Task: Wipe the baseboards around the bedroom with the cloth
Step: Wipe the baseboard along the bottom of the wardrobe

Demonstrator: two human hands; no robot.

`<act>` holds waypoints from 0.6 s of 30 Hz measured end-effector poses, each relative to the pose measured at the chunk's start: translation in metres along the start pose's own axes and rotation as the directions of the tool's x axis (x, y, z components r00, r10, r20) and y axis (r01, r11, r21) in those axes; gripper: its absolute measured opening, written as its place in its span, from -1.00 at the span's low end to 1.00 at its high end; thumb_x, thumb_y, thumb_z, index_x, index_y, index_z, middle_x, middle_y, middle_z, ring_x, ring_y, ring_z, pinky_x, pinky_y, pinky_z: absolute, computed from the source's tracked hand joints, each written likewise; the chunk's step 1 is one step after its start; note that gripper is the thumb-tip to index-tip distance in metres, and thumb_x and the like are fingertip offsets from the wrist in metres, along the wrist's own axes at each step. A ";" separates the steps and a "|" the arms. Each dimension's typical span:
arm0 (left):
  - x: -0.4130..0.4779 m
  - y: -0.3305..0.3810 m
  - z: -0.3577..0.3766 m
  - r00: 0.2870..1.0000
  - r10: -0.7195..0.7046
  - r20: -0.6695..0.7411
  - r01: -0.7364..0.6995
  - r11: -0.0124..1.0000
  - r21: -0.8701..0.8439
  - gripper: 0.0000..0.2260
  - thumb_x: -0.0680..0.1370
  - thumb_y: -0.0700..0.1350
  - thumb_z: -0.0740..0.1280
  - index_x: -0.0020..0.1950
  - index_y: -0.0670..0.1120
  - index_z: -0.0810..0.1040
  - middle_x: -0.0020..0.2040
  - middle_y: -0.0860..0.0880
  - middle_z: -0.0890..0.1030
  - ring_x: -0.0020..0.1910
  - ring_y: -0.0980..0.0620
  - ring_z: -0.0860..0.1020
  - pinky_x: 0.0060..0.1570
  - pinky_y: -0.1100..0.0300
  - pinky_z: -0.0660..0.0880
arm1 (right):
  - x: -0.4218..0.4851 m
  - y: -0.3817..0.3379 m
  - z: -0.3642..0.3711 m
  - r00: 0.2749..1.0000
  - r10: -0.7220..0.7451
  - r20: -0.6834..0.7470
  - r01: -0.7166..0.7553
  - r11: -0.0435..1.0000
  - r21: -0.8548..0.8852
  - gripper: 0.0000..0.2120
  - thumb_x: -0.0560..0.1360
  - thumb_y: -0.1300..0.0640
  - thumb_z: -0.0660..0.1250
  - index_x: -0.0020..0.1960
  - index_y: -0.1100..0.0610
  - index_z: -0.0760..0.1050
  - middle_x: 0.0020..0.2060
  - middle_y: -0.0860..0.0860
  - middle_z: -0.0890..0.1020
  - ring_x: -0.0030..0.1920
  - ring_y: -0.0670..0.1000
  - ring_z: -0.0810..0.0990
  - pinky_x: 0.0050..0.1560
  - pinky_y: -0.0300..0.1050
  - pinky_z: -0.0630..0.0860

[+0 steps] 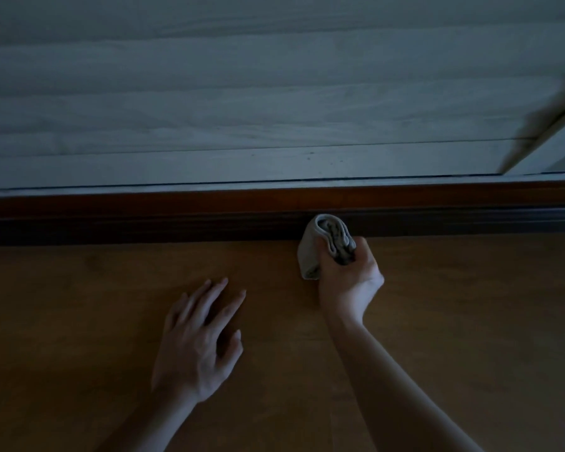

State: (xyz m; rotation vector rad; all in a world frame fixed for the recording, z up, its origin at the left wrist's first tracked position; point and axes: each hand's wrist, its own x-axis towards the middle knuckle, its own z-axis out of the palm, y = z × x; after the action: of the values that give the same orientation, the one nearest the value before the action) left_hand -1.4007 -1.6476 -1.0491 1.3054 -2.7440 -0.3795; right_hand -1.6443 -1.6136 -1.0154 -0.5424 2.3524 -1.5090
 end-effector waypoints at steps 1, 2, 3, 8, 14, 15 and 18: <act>0.000 0.000 0.000 1.000 0.002 -0.002 -0.002 1.000 0.000 -0.49 0.60 0.20 0.12 0.56 0.17 0.35 0.61 0.09 0.23 0.61 0.06 0.10 0.54 0.00 -0.01 | -0.001 -0.001 0.002 1.000 -0.006 0.022 0.006 1.000 0.003 -0.75 0.47 0.07 0.53 -0.24 0.05 0.47 -0.35 -0.13 0.55 -0.29 -0.31 0.53 -0.35 -0.49 0.37; 0.000 0.000 0.000 1.000 0.003 -0.004 -0.003 1.000 -0.003 -0.49 0.60 0.20 0.12 0.56 0.17 0.35 0.61 0.09 0.23 0.61 0.06 0.10 0.54 0.00 -0.01 | -0.002 -0.003 0.002 0.999 -0.013 0.049 0.013 1.000 0.007 -0.76 0.47 0.08 0.53 -0.23 0.06 0.48 -0.35 -0.14 0.55 -0.29 -0.32 0.53 -0.35 -0.50 0.37; 0.000 0.000 0.000 1.000 0.002 -0.008 -0.002 1.000 -0.007 -0.49 0.60 0.20 0.12 0.56 0.17 0.35 0.61 0.09 0.23 0.61 0.06 0.09 0.54 -0.01 0.00 | -0.002 -0.003 0.000 0.997 -0.025 0.067 0.024 1.000 0.007 -0.78 0.47 0.09 0.53 -0.22 0.07 0.50 -0.35 -0.15 0.55 -0.29 -0.34 0.53 -0.36 -0.51 0.38; 0.000 0.000 0.000 1.000 -0.004 0.003 0.004 1.000 -0.004 -0.49 0.60 0.21 0.11 0.56 0.19 0.34 0.61 0.09 0.23 0.61 0.05 0.10 0.55 -0.03 -0.01 | -0.004 -0.001 0.002 0.999 0.017 -0.037 -0.017 1.000 0.011 -0.75 0.46 0.09 0.54 -0.23 0.10 0.48 -0.35 -0.10 0.56 -0.33 -0.30 0.52 -0.35 -0.51 0.37; 0.000 -0.001 -0.001 1.000 -0.011 0.011 0.011 1.000 -0.002 -0.48 0.60 0.22 0.11 0.57 0.20 0.31 0.61 0.07 0.24 0.61 0.02 0.12 0.53 -0.13 0.11 | -0.008 -0.009 0.007 0.995 -0.002 0.096 -0.002 0.999 0.043 -0.82 0.47 0.06 0.53 -0.13 0.06 0.53 -0.27 -0.15 0.59 -0.27 -0.27 0.56 -0.31 -0.51 0.40; 0.001 0.001 0.000 1.000 -0.017 0.005 0.017 1.000 -0.004 -0.47 0.59 0.23 0.12 0.56 0.18 0.33 0.60 0.06 0.26 0.61 0.01 0.14 0.52 -0.16 0.14 | -0.006 -0.009 0.002 0.992 -0.016 0.122 0.010 0.999 0.052 -0.83 0.47 0.06 0.53 -0.10 0.07 0.55 -0.25 -0.16 0.60 -0.23 -0.34 0.56 -0.32 -0.52 0.41; 0.006 0.020 0.003 0.994 -0.106 -0.023 0.106 0.994 0.003 -0.44 0.56 0.24 0.16 0.54 0.13 0.38 0.57 0.03 0.31 0.57 -0.02 0.21 0.53 -0.17 0.13 | 0.003 -0.010 -0.018 0.987 -0.054 0.153 0.039 0.994 0.099 -0.81 0.48 0.03 0.51 -0.03 0.07 0.55 -0.18 -0.17 0.61 -0.17 -0.38 0.56 -0.31 -0.49 0.45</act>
State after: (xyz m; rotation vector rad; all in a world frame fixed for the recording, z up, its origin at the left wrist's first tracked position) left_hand -1.4195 -1.6397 -1.0470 1.4506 -2.6658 -0.3644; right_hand -1.6536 -1.6044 -0.9995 -0.6706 2.1528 -1.5313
